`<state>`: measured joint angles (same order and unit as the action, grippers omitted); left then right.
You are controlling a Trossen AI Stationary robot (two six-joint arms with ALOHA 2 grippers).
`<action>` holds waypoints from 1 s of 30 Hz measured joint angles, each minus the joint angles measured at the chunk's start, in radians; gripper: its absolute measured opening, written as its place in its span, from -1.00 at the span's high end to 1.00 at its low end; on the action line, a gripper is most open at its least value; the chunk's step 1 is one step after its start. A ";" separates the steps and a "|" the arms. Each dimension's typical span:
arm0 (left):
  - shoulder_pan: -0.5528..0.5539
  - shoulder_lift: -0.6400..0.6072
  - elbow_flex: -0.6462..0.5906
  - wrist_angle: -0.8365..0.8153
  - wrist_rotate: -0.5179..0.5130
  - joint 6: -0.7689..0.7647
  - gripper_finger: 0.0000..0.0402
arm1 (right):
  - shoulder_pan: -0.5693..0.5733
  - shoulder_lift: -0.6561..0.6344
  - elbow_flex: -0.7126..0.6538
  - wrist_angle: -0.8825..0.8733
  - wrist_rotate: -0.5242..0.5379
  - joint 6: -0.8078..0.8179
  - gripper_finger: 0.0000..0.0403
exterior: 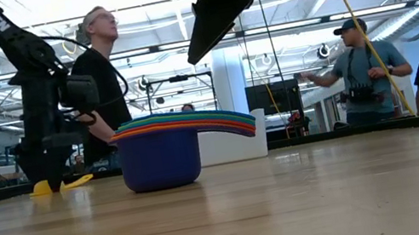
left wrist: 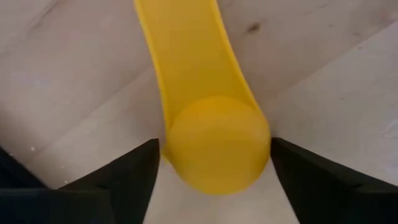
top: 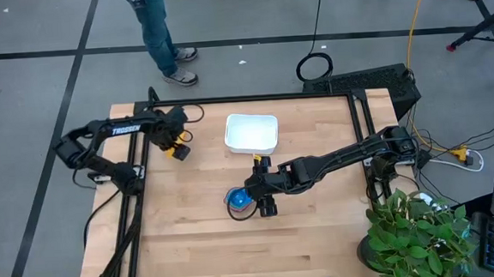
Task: Nest measuring cups in basket
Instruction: Stack the yellow measuring cup on top of the dark blue measuring cup
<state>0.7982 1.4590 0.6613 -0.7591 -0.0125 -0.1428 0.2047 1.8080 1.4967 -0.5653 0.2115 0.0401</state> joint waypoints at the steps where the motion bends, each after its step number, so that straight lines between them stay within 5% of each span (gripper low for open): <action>1: 0.000 0.005 0.000 0.002 0.002 0.000 -0.47 | 0.000 0.000 0.000 0.000 0.000 0.000 -0.40; 6: -0.001 0.006 0.001 0.004 0.001 -0.014 -0.08 | 0.000 0.000 0.000 0.000 0.000 0.000 -0.40; 12: -0.001 -0.020 0.011 -0.020 0.055 -0.005 -0.08 | 0.000 0.000 0.000 0.000 0.000 -0.003 -0.40; 17: -0.035 -0.165 0.016 -0.009 0.382 0.019 -0.08 | 0.000 0.000 -0.001 0.000 0.014 -0.060 -0.40; 21: -0.092 -0.300 0.016 0.035 0.634 -0.010 -0.08 | 0.000 0.000 -0.001 0.013 0.142 -0.163 -0.40; 26: -0.208 -0.415 0.016 0.144 0.783 -0.159 -0.08 | 0.000 0.000 -0.002 0.153 0.302 -0.419 -0.40; 30: -0.312 -0.452 0.017 0.325 0.827 -0.311 -0.08 | 0.012 0.000 -0.056 0.456 0.405 -0.790 -0.40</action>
<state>0.4862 1.0074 0.6781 -0.4340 0.8147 -0.4541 0.2172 1.8083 1.4404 -0.1096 0.6163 -0.7500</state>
